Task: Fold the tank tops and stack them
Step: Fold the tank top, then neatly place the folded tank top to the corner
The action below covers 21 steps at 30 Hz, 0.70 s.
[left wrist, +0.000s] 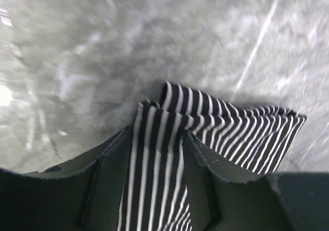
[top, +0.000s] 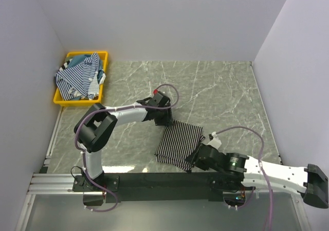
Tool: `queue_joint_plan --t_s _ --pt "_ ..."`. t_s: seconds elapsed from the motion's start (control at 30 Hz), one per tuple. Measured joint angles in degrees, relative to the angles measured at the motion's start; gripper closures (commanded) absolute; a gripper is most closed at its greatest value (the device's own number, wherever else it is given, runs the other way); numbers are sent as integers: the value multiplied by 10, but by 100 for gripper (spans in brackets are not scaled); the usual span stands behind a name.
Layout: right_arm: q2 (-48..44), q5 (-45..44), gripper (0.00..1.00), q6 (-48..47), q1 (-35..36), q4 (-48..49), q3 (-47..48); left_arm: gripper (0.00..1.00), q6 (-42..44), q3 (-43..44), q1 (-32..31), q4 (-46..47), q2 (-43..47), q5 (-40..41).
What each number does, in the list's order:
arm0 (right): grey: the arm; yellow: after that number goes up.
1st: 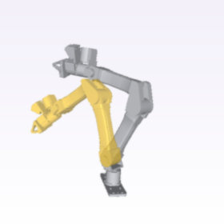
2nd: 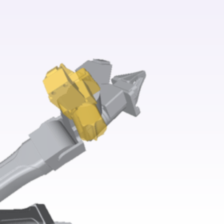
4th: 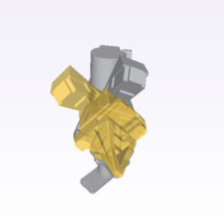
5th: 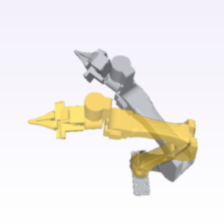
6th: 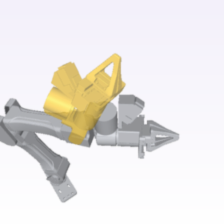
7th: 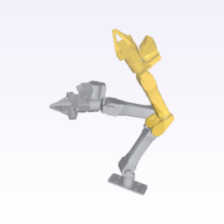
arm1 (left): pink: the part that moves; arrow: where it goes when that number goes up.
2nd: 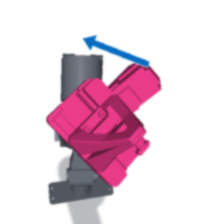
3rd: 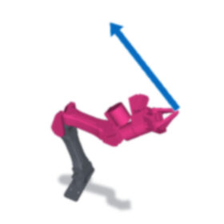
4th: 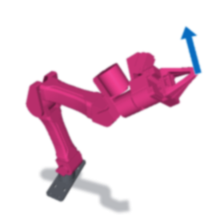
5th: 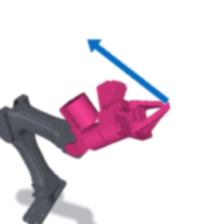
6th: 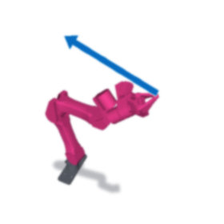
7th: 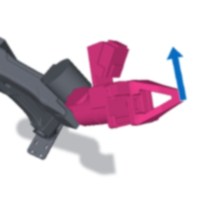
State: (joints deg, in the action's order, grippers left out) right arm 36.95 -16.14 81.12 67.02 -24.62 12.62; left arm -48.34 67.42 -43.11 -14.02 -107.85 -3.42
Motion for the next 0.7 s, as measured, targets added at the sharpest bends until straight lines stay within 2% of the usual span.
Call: queue_joint_plan --t_s 0.13,0.23,0.3,0.33,0.47,0.57,0.7 --pt "-52 -15 48 -12 -25 -53 5 48 -20 -1 22 1 0 7" --pt "-42 -27 46 -48 -56 -90 43 46 -24 -1 38 2 3 8" --pt "-5 -39 45 -78 -62 -105 93 45 -24 0 41 2 9 7" --pt "24 -45 41 -93 -62 -114 126 45 -23 2 42 -2 16 7" --pt "142 -71 41 -144 -59 -115 243 44 -19 21 43 -16 67 9" --pt "210 -83 39 -166 -52 -103 279 43 -17 28 53 -21 127 13" --pt "281 -83 36 -177 -50 -90 281 43 -17 19 75 -22 204 20"
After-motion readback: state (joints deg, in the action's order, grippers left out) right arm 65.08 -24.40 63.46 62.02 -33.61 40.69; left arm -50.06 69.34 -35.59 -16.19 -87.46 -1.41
